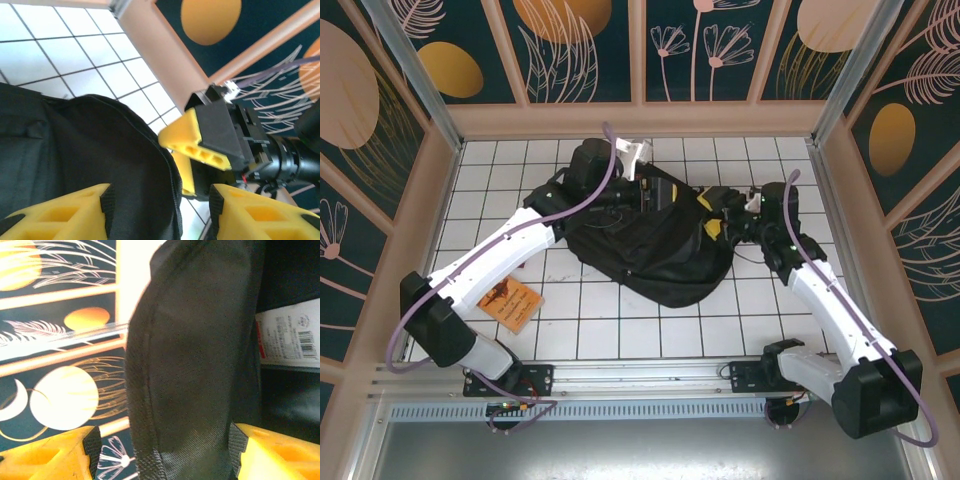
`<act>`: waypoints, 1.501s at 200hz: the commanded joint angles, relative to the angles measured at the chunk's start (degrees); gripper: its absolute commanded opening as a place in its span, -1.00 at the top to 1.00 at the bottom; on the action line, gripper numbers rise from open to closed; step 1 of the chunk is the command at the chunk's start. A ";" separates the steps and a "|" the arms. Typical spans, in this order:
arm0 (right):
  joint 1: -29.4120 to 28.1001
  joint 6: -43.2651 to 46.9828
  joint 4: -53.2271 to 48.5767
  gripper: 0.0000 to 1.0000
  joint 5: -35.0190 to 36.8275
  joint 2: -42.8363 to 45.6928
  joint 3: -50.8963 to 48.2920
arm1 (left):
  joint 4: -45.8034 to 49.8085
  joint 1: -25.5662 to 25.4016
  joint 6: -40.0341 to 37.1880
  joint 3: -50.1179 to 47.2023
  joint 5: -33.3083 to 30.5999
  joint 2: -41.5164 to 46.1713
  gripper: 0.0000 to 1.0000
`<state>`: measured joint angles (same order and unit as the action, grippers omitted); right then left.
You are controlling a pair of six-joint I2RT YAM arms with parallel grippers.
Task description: Pack books, pencil case, and school supplies into a backpack
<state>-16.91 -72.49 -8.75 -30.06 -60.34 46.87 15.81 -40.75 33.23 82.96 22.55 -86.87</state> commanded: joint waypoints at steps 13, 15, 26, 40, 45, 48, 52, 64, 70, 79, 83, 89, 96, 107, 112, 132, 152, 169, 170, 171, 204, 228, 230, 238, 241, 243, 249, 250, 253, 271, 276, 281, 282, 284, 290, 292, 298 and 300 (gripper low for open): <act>-5.80 19.25 -15.61 -0.39 7.22 -4.50 7.17 | 4.69 2.71 0.97 -2.78 -8.39 4.21 -0.11; -6.11 20.02 -16.12 -0.39 7.39 -4.76 7.31 | 4.80 2.92 1.11 -2.97 -8.75 4.46 -0.11; -7.53 23.10 -18.43 -0.38 8.13 -5.67 7.26 | 5.17 3.74 1.47 -4.30 -10.51 6.22 -0.12; -8.53 24.68 -19.72 -0.24 8.86 -5.57 6.37 | 6.22 4.59 1.98 -5.79 -13.23 8.22 -0.13; -8.85 24.82 -19.21 -0.14 8.52 -5.15 5.83 | 6.91 4.80 2.31 -6.21 -14.55 8.84 -0.13; -8.99 24.68 -18.85 -0.08 8.24 -4.91 5.52 | 7.53 4.87 2.62 -6.42 -15.87 9.09 -0.13; -9.23 24.27 -18.32 0.01 7.91 -4.57 5.19 | 8.39 5.03 3.00 -6.67 -17.46 9.45 -0.12; -9.94 23.07 -17.00 0.34 7.20 -3.97 4.76 | 11.99 5.31 4.03 -7.00 -21.97 9.95 -0.13; -10.29 22.57 -16.75 0.47 6.96 -3.96 5.00 | 13.86 5.41 4.87 -7.23 -24.13 10.03 -0.14; -10.74 21.75 -17.14 0.64 6.78 -4.25 5.69 | 16.08 5.57 5.99 -7.91 -26.38 10.41 -0.14; -10.86 21.41 -17.38 0.71 6.69 -4.39 5.96 | 16.63 5.68 6.53 -8.60 -27.10 10.75 -0.14; -11.03 21.01 -17.56 0.77 6.53 -4.51 6.55 | 17.49 5.77 7.47 -9.76 -27.91 11.44 -0.14; -11.22 20.54 -17.65 0.81 6.51 -4.57 7.10 | 18.27 5.83 8.86 -11.34 -28.96 12.34 -0.13; -11.44 19.49 -17.62 0.96 6.80 -4.61 7.77 | 20.08 6.19 11.68 -13.70 -31.22 13.73 -0.05; -11.40 19.01 -17.55 1.00 7.06 -4.60 8.06 | 21.01 6.33 12.78 -14.78 -32.21 14.36 0.01; -11.48 17.80 -17.44 1.00 8.24 -4.91 9.15 | 24.31 6.95 16.75 -19.06 -35.40 15.87 0.29; -11.64 16.80 -16.69 1.00 8.24 -5.38 9.75 | 25.87 7.39 21.10 -23.88 -36.81 15.67 0.60; -11.66 16.10 -16.39 1.00 8.69 -5.53 9.94 | 27.25 8.55 23.04 -25.41 -38.17 13.73 0.86; -11.66 16.08 -16.39 1.00 8.70 -5.51 9.97 | 27.21 8.61 23.07 -25.53 -38.18 13.60 0.87; -11.70 16.12 -16.38 1.00 8.75 -5.55 9.98 | 27.19 8.68 23.13 -25.59 -38.19 13.50 0.89; -12.61 15.64 -18.01 1.00 10.29 -6.24 12.00 | 20.94 11.25 21.57 -29.41 -35.24 9.44 1.00; -13.82 14.57 -17.54 1.00 10.90 -6.34 12.09 | 16.07 11.98 19.92 -27.65 -36.33 4.41 1.00; -13.91 14.39 -17.33 1.00 10.84 -6.30 11.97 | 15.80 12.05 19.69 -27.56 -36.45 3.63 1.00; -14.12 13.53 -16.41 1.00 10.73 -6.29 11.53 | 15.35 12.27 19.20 -24.49 -36.78 1.09 1.00; -14.12 13.14 -16.12 1.00 10.73 -6.33 11.35 | 15.34 12.38 18.96 -23.38 -36.94 -0.06 1.00; -14.08 12.87 -15.99 1.00 10.73 -6.38 11.32 | 15.31 12.43 18.79 -22.69 -37.09 -0.72 1.00; -14.12 12.12 -15.57 1.00 10.65 -6.55 11.15 | 15.15 12.58 18.00 -20.49 -37.40 -2.72 1.00; -14.12 11.98 -15.49 1.00 10.60 -6.59 11.14 | 15.09 12.60 17.83 -20.13 -37.49 -3.06 1.00; -15.09 11.59 -15.26 1.00 10.51 -6.64 11.07 | 14.92 12.73 17.25 -19.02 -37.87 -4.08 1.00; -15.93 7.04 -13.95 1.00 10.79 -7.19 10.43 | 15.55 13.24 15.36 -11.31 -40.19 -9.10 1.00; -16.21 5.37 -13.13 1.00 11.09 -7.17 9.99 | 15.68 13.39 14.72 -9.29 -40.81 -10.42 1.00; -16.48 3.36 -11.92 1.00 11.46 -7.12 9.61 | 15.75 13.57 14.22 -7.39 -41.06 -11.75 1.00; -16.53 2.99 -11.65 1.00 11.53 -7.10 9.45 | 15.74 13.62 14.09 -6.98 -41.08 -12.28 1.00; -16.57 2.27 -11.18 1.00 11.61 -7.04 9.26 | 15.72 13.67 13.86 -6.18 -41.02 -13.02 1.00; -16.95 -0.09 -9.58 1.00 12.55 -7.01 8.78 | 15.49 13.85 12.82 -3.88 -40.85 -14.63 1.00; -17.02 -0.74 -9.06 1.00 12.69 -6.99 8.61 | 15.48 13.92 12.54 -3.12 -40.83 -15.28 1.00; -17.37 -2.85 -7.37 1.00 13.90 -7.10 8.37 | 15.82 14.18 11.91 -0.53 -40.90 -17.05 1.00; -17.55 -3.48 -6.92 1.00 14.07 -7.19 8.33 | 15.96 14.27 11.76 0.36 -40.91 -17.68 1.00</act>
<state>-32.58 -65.67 -22.59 -17.61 -67.24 56.64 34.37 -27.29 49.47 74.41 -16.03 -99.50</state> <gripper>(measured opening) 0.092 0.059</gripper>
